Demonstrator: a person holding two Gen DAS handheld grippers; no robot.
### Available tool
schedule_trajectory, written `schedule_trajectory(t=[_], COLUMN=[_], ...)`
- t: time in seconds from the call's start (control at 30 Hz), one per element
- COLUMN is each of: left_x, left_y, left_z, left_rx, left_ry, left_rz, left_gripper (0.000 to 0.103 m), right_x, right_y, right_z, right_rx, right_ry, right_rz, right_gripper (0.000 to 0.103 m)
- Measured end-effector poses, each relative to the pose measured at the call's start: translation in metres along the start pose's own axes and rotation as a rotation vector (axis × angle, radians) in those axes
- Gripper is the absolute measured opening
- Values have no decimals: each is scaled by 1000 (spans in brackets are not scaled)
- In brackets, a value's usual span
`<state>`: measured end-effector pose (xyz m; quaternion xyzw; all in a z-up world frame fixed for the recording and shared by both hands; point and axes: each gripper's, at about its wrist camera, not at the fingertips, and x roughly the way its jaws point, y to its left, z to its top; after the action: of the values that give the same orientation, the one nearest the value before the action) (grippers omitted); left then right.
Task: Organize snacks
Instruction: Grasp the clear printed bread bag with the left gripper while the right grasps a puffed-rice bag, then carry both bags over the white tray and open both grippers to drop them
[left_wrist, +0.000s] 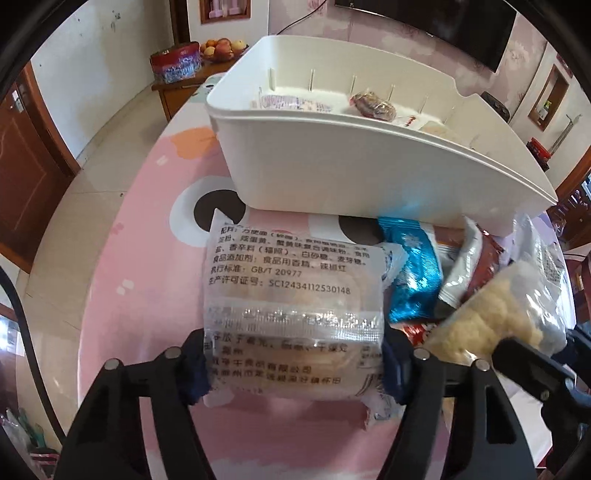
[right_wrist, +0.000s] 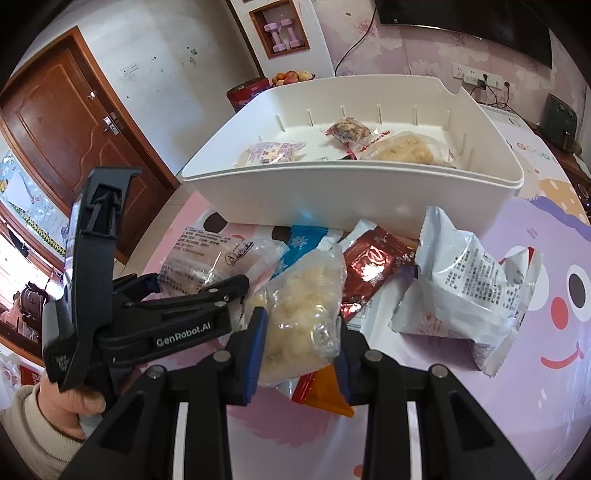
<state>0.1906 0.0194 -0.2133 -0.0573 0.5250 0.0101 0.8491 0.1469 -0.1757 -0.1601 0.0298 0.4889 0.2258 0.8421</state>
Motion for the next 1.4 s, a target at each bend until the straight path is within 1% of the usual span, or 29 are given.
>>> schedule_trajectory(t=[0.07, 0.13, 0.17, 0.27, 0.37, 0.47, 0.63, 0.67, 0.77, 0.87, 0.97, 1.17, 1.4], left_x=[-11, -32, -43, -77, -106, -132, -159, -162, -173, -182, -189, -195, -180], left_y=[-5, -10, -10, -15, -21, -27, -38, -40, -46, -56, -65, -76, -78], left_z=[-3, -4, -6, 1, 13, 28, 57, 63, 81, 97, 114, 140, 158], left_rx=[-4, 16, 26, 58, 85, 116, 142, 144, 158, 185, 206, 226, 208], left_ry=[-20, -71, -91, -168, -231, -281, -327, -336, -367, -404, -441, -487, -476], left_rz=[1, 11, 18, 23, 15, 10, -13, -17, -18, -5, 19, 53, 70], left_gripper=[69, 69, 69, 69, 70, 70, 71, 71, 72, 72, 72, 72, 72], right_x=[-5, -13, -18, -37, -54, -82, -122, -132, -148, -156, -158, -153, -147], right_y=[4, 8, 9, 13, 14, 14, 14, 15, 15, 13, 9, 3, -4], right_z=[-1, 0, 1, 7, 15, 29, 58, 66, 85, 100, 117, 144, 170], right_rx=[-15, -32, -41, -57, -56, -64, -94, -104, -118, -125, -121, -114, -99], right_ry=[-12, -33, -45, -94, -139, -213, -336, -367, -421, -448, -460, -472, -484], right_rz=[-5, -12, -16, -22, -16, -19, -45, -54, -73, -95, -116, -151, -176], right_gripper=[28, 23, 23, 22, 22, 22, 22, 22, 22, 22, 22, 22, 21])
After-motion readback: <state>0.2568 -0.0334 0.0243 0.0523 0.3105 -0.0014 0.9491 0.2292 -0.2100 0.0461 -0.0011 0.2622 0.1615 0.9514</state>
